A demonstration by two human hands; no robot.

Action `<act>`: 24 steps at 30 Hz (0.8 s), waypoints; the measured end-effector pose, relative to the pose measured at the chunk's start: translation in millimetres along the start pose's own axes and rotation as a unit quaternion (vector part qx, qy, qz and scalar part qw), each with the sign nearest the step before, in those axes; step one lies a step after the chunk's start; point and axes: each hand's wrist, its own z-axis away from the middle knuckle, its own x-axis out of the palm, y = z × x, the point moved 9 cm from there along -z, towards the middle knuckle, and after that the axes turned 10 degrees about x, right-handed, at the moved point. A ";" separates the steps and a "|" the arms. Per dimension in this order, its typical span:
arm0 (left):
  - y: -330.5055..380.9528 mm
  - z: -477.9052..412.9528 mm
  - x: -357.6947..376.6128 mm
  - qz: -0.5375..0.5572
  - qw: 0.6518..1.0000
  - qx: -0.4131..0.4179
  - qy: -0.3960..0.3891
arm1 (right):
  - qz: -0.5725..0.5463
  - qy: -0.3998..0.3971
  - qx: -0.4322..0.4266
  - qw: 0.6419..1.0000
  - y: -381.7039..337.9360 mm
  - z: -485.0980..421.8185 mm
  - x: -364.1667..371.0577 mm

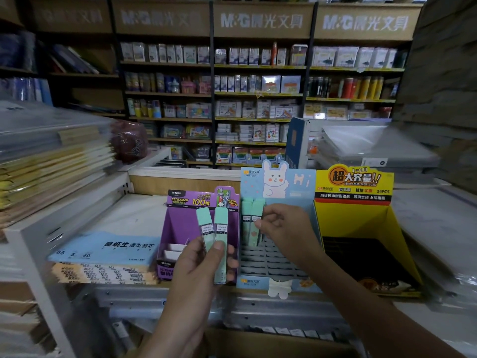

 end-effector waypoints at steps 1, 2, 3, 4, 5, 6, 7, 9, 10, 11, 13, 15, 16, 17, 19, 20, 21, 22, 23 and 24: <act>-1.0 -0.6 0.1 0.000 1.000 0.000 -0.002 | -0.002 -0.005 0.000 1.000 0.0 0.3 3.9; -2.0 -1.4 0.0 -0.001 1.000 0.000 -0.005 | -0.003 -0.007 0.002 1.000 0.4 0.1 7.7; -2.9 -2.1 -0.2 -0.003 1.000 0.001 -0.008 | -0.003 -0.007 0.005 1.000 0.7 0.0 10.8; -3.7 -2.7 -0.6 -0.004 1.000 0.001 -0.010 | 0.000 -0.005 0.006 1.000 1.0 -0.3 13.3; -4.7 -3.2 -1.3 -0.005 1.000 0.002 -0.012 | 0.005 -0.002 0.008 1.000 1.4 -0.7 15.3; -5.4 -3.5 -1.7 -0.005 1.000 0.002 -0.013 | 0.010 0.001 0.012 1.000 2.3 -1.2 16.4; -5.8 -3.7 -2.0 -0.006 1.000 0.002 -0.015 | 0.011 0.005 0.018 1.000 4.0 -2.0 16.6; -6.3 -3.8 -1.8 -0.009 1.000 0.003 -0.019 | 0.011 0.012 0.028 0.999 7.6 -3.3 16.1; -6.7 -3.8 -1.4 -0.011 1.000 0.004 -0.021 | 0.016 0.016 0.029 0.999 8.1 -3.2 16.3; -7.0 -3.5 -0.8 -0.014 1.000 0.004 -0.023 | 0.021 0.018 0.029 0.999 8.0 -2.7 16.7; -7.5 -3.1 0.9 -0.018 1.000 0.005 -0.025 | 0.024 0.023 0.026 0.999 6.5 -1.3 17.7; -7.6 -2.7 2.4 -0.021 0.999 0.006 -0.026 | 0.021 0.025 0.033 0.999 6.1 0.4 17.8; -7.6 -2.5 3.0 -0.021 0.999 0.006 -0.025 | 0.013 0.023 0.042 0.999 7.4 1.0 17.7; -7.7 -2.2 3.5 -0.021 0.999 0.006 -0.025 | 0.001 0.019 0.052 0.998 8.4 2.7 16.6; -7.8 -1.9 4.2 -0.022 0.999 0.005 -0.026 | -0.029 0.015 0.055 0.998 7.8 8.5 12.2; -7.4 -1.9 4.1 -0.022 0.999 0.006 -0.026 | -0.038 0.018 0.049 0.998 5.3 12.3 8.9; -7.3 -1.8 4.4 -0.021 0.999 0.007 -0.025 | -0.038 0.018 0.043 0.998 2.1 16.0 5.4; -7.6 -1.7 4.9 -0.021 0.999 0.008 -0.026 | -0.044 0.007 0.036 0.998 -2.0 19.6 3.4; -8.0 -1.3 6.0 -0.022 0.999 0.009 -0.027 | -0.060 -0.018 0.037 0.997 -4.1 22.7 3.4; -8.0 -0.7 7.7 -0.022 0.999 0.010 -0.029 | -0.095 -0.059 0.048 0.993 -5.6 26.1 6.5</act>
